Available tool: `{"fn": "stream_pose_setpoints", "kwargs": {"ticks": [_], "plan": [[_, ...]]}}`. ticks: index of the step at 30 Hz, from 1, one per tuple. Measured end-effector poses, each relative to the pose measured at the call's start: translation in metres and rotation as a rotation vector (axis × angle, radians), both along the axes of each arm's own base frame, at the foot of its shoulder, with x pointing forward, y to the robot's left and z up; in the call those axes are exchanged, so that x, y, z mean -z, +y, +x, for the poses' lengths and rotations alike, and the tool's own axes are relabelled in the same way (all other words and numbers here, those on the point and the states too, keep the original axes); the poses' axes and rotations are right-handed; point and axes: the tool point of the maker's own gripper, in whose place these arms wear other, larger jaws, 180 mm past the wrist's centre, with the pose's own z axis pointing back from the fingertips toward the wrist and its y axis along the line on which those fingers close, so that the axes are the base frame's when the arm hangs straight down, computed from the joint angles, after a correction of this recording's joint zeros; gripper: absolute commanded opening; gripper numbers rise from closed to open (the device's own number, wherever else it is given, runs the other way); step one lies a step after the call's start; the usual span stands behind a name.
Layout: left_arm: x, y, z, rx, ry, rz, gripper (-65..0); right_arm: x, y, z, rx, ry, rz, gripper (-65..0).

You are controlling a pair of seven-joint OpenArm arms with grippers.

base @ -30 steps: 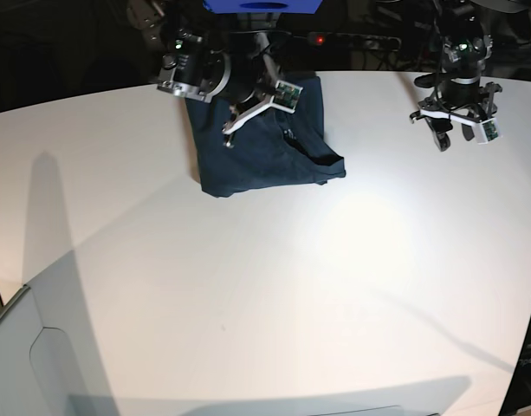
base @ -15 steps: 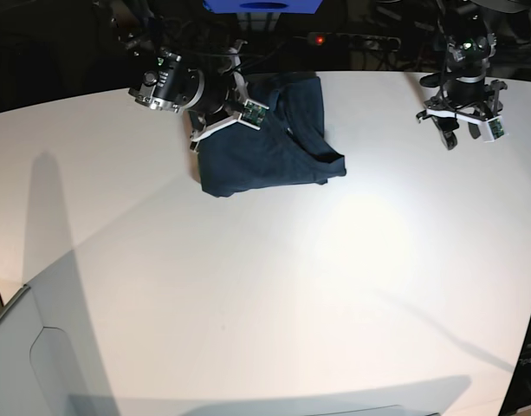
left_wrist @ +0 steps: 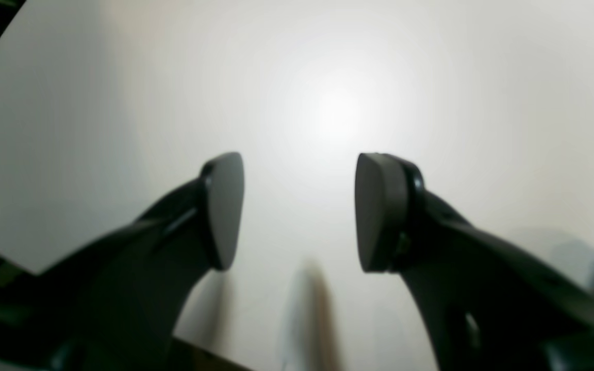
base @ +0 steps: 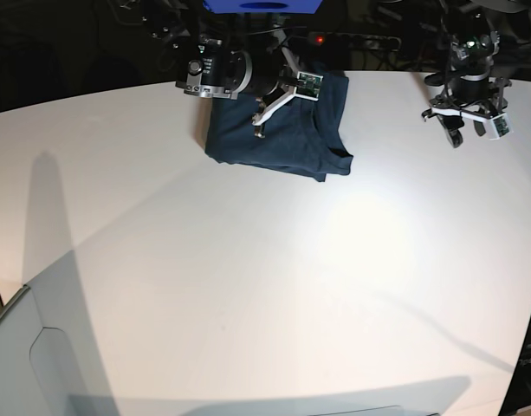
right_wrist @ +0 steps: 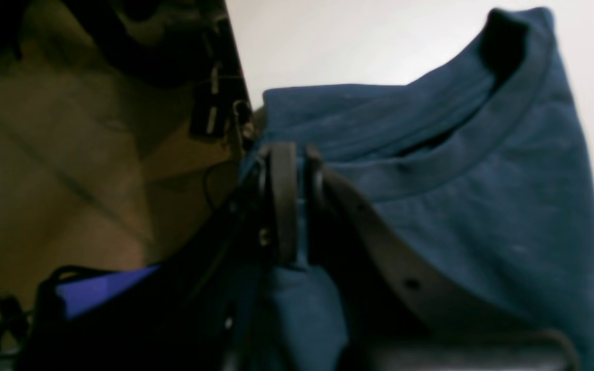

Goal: Fold the T-shirt properly
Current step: 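Grasp the bundle edges with both grippers and square the shirt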

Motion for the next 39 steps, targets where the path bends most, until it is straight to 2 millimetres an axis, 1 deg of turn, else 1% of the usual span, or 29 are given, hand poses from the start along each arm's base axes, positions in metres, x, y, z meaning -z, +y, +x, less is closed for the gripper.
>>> {"fn": "stream_pose_setpoints", "kwargs": {"ticks": [3, 6, 9, 12, 13, 15, 16, 18, 21, 24, 28, 30, 33, 35, 37, 38, 39], "plan": [[0.000, 0.000, 0.000, 0.000, 0.000, -0.001, -31.8, 0.002, -0.012, 0.014, 0.047, -0.012, -0.018, -65.0], [0.003, -0.001, -0.005, 0.003, 0.015, -0.003, -31.8, 0.006, -0.028, 0.028, 0.106, -0.016, -0.039, -65.0], [0.004, -0.002, -0.006, 0.004, 0.020, -0.004, -31.8, 0.010, -0.053, 0.047, 0.192, -0.022, -0.069, -65.0], [0.004, -0.003, -0.005, 0.001, 0.016, -0.008, -31.8, 0.013, -0.074, 0.060, 0.262, -0.025, -0.094, -65.0], [0.005, -0.003, -0.006, 0.000, 0.017, -0.011, -31.8, 0.016, -0.080, 0.064, 0.283, -0.019, -0.099, -65.0], [0.007, -0.004, -0.010, 0.000, 0.028, -0.012, -31.8, 0.028, -0.091, 0.073, 0.310, 0.002, -0.127, -65.0], [0.009, -0.005, -0.013, 0.002, 0.036, -0.014, -31.8, 0.036, -0.093, 0.078, 0.317, 0.020, -0.135, -65.0], [0.015, -0.012, -0.016, 0.019, 0.061, -0.022, -31.8, 0.047, -0.097, 0.087, 0.323, 0.042, -0.148, -65.0], [0.023, -0.030, -0.019, 0.063, 0.082, -0.056, -31.8, 0.053, -0.098, 0.097, 0.332, 0.053, -0.146, -65.0], [0.030, -0.042, -0.027, 0.090, 0.116, -0.071, -31.8, 0.047, -0.099, 0.114, 0.335, 0.019, -0.144, -65.0], [0.020, -0.078, -0.030, 0.192, 0.111, -0.098, -31.8, 0.035, -0.100, 0.144, 0.340, -0.036, -0.143, -65.0], [0.016, -0.095, -0.032, 0.228, 0.109, -0.119, -31.8, 0.033, -0.102, 0.152, 0.343, -0.047, -0.147, -65.0], [0.021, -0.121, -0.039, 0.284, 0.128, -0.164, -31.8, 0.026, -0.103, 0.160, 0.346, -0.069, -0.150, -65.0], [0.028, -0.143, -0.047, 0.328, 0.157, -0.210, -31.8, 0.013, -0.103, 0.162, 0.345, -0.115, -0.144, -65.0], [0.030, -0.161, -0.050, 0.366, 0.165, -0.243, -31.8, -0.004, -0.102, 0.163, 0.343, -0.167, -0.122, -65.0], [0.031, -0.169, -0.051, 0.381, 0.168, -0.260, -31.8, -0.012, -0.101, 0.160, 0.340, -0.185, -0.105, -65.0], [0.032, -0.177, -0.053, 0.396, 0.172, -0.275, -31.8, -0.014, -0.101, 0.156, 0.339, -0.193, -0.105, -65.0]]}}
